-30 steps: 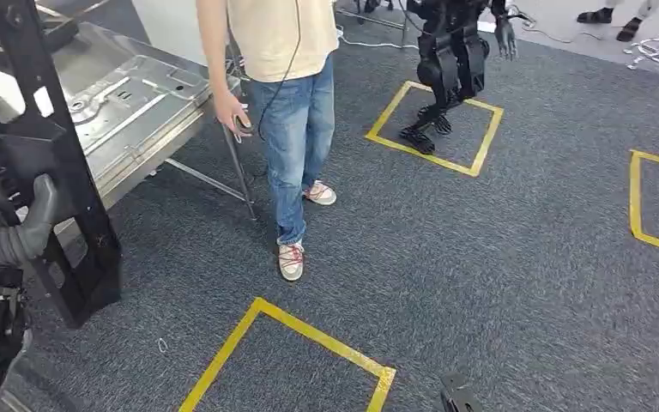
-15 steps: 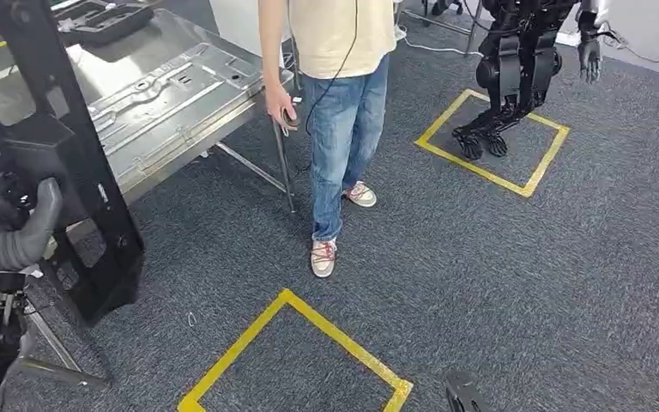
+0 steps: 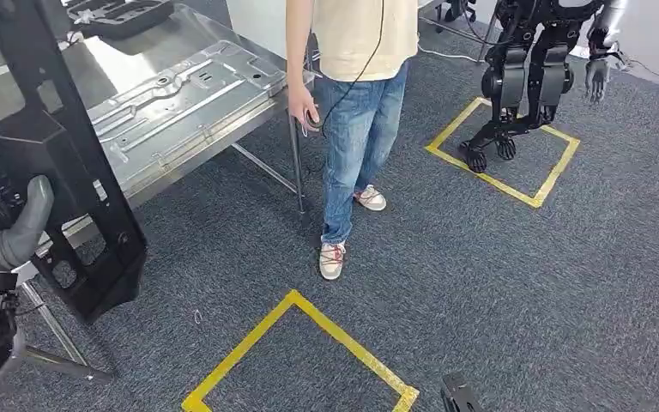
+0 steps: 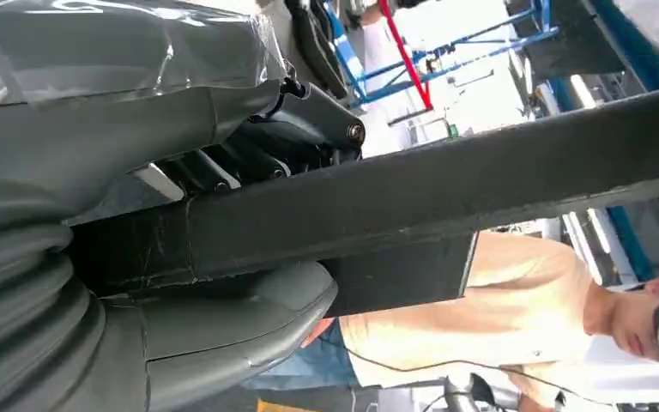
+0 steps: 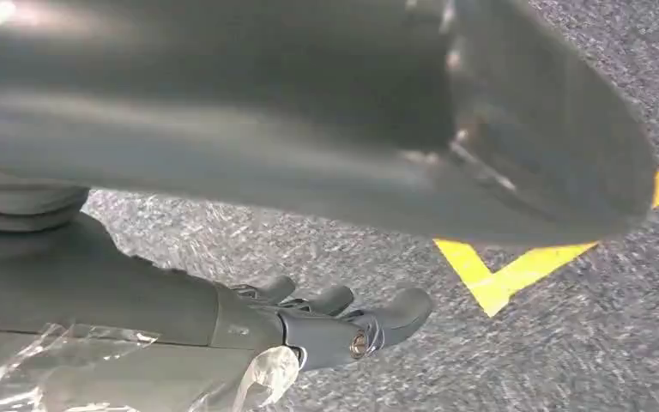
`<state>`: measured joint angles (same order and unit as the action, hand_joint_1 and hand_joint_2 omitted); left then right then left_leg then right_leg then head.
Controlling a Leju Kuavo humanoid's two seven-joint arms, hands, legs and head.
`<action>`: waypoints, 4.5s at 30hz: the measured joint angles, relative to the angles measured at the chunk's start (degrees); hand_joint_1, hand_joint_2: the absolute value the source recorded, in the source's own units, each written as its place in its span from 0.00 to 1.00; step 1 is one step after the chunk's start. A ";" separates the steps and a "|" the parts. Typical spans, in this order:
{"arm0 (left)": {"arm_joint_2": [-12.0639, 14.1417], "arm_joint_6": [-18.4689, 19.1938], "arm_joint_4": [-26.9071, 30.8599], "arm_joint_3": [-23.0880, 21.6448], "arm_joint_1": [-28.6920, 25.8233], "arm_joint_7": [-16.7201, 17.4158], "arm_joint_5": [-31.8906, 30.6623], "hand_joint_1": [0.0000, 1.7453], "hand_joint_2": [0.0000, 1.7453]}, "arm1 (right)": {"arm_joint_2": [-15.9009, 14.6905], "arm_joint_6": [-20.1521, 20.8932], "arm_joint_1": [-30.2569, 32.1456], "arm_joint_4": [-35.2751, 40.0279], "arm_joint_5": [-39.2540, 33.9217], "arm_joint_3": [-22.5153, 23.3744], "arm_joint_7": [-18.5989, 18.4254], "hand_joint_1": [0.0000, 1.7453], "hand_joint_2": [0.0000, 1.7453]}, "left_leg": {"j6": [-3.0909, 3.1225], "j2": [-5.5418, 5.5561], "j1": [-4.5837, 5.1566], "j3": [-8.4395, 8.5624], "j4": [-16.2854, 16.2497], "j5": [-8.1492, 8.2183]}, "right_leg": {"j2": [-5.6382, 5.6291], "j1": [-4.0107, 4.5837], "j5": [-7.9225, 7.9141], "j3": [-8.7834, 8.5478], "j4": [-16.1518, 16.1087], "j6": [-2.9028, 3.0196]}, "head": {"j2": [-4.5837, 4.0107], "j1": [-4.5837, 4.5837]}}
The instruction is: Take the parts from the cabinet and place them on the table.
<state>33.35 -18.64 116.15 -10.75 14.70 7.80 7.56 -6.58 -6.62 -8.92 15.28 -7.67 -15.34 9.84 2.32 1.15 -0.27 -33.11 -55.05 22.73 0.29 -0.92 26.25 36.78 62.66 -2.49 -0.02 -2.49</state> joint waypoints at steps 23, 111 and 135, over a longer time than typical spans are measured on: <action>0.09 -0.37 0.94 0.02 0.39 0.66 -0.37 1.00 1.00 | 0.18 0.81 0.03 0.00 -0.15 -1.20 -0.02 0.00 0.00 | 0.10 -1.48 0.43 0.22 0.64 -0.46 | 1.29 0.57 1.02 -3.70 -4.43 0.39 | 0.00 -0.07; -2.54 -3.43 -6.54 -17.16 25.23 11.10 -3.50 1.00 1.00 | 3.78 2.16 -2.94 0.02 -5.16 -6.69 2.16 0.00 0.00 | -1.36 -0.95 0.29 -1.48 -0.38 -0.32 | -0.78 0.43 -2.40 -2.05 -6.53 1.31 | 0.00 -0.07; -2.51 -2.67 -6.54 -17.05 25.76 11.98 -4.63 1.00 1.00 | 3.78 2.49 -2.79 0.02 -6.25 -7.08 1.73 0.00 0.00 | -2.04 -0.77 -0.06 -9.77 -20.69 9.68 | -0.98 0.32 -3.03 -1.60 -6.42 2.78 | 0.00 -0.09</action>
<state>30.84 -21.31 109.61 -27.80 40.46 19.78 2.93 -2.80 -4.13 -11.71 15.30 -13.92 -22.43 11.56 0.28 0.38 -0.33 -42.88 -75.75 32.41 -0.69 -0.60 23.22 35.17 56.23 0.29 -0.02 -2.58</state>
